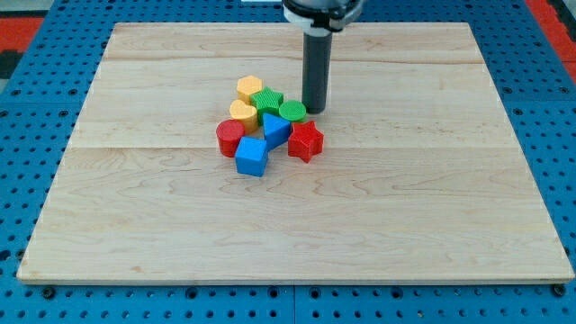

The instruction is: Place the yellow hexagon at the top left side of the green star

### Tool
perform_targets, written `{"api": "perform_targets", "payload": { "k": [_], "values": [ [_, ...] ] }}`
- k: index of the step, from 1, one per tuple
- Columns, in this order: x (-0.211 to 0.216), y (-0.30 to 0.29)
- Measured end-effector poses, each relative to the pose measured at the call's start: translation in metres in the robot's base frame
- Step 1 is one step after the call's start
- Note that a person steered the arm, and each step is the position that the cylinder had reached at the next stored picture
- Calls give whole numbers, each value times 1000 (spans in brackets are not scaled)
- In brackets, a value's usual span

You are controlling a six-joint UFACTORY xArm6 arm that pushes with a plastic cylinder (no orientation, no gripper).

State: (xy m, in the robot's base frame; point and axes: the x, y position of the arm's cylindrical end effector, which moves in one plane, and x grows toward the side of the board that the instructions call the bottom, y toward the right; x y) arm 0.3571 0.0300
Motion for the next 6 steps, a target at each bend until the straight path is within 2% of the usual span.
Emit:
{"api": "perform_targets", "payload": {
  "k": [1,2,3,4,6],
  "values": [
    [-30,-24],
    [-42,-87],
    [-62,-99],
    [-43,-151],
    [-2,-127]
  ]
}}
